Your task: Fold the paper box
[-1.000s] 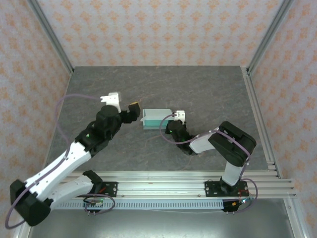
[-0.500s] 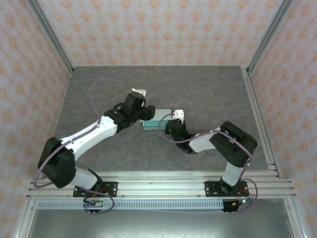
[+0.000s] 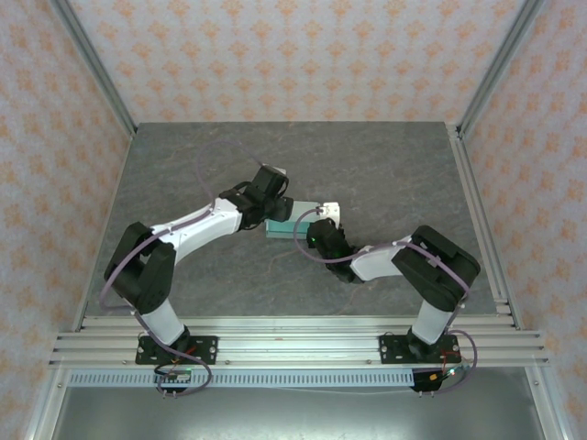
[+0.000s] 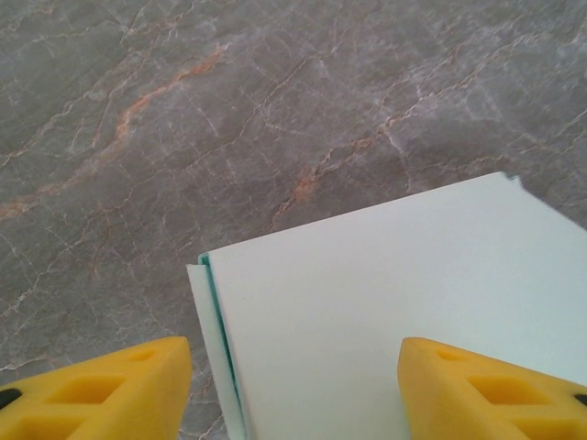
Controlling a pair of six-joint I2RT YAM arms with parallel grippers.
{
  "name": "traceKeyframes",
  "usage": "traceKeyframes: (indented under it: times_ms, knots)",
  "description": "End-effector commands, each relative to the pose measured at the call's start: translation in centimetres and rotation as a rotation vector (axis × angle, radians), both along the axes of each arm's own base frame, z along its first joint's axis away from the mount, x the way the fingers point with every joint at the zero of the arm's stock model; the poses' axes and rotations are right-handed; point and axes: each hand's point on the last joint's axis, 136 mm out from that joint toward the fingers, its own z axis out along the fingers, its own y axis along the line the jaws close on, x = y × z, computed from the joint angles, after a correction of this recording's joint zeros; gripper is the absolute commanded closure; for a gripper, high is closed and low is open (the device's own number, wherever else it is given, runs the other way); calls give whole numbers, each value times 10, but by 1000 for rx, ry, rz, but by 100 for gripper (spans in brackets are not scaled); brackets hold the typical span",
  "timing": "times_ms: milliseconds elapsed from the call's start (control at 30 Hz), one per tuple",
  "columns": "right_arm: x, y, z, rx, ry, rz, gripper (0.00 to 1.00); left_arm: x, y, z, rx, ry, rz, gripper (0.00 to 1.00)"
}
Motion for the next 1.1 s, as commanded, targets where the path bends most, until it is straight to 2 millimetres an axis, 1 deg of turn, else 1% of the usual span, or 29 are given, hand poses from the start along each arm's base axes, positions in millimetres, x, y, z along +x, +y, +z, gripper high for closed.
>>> traceKeyframes:
  times_ms: [0,167,267,500,600,733,833,1067]
  knots:
    - [-14,-9,-16,-79,73,23,76,4,8,0,48,4,21,39]
    - [-16,-8,-12,-80,79,36,66,6,11,-10,70,19,38,39]
    - [-18,-8,-11,-80,81,42,58,7,8,-14,64,26,38,39]
    - [-22,-8,-9,-92,90,51,33,7,6,-20,51,38,35,39]
    - [-26,-8,-10,-107,96,54,26,7,5,-20,45,39,34,39]
    - [-31,-7,-9,-107,101,56,21,6,4,-20,36,39,33,39]
    - [-38,-9,-3,-96,100,58,17,6,3,-19,31,40,31,39]
    - [-58,-25,12,-78,135,65,12,5,4,-14,25,29,31,39]
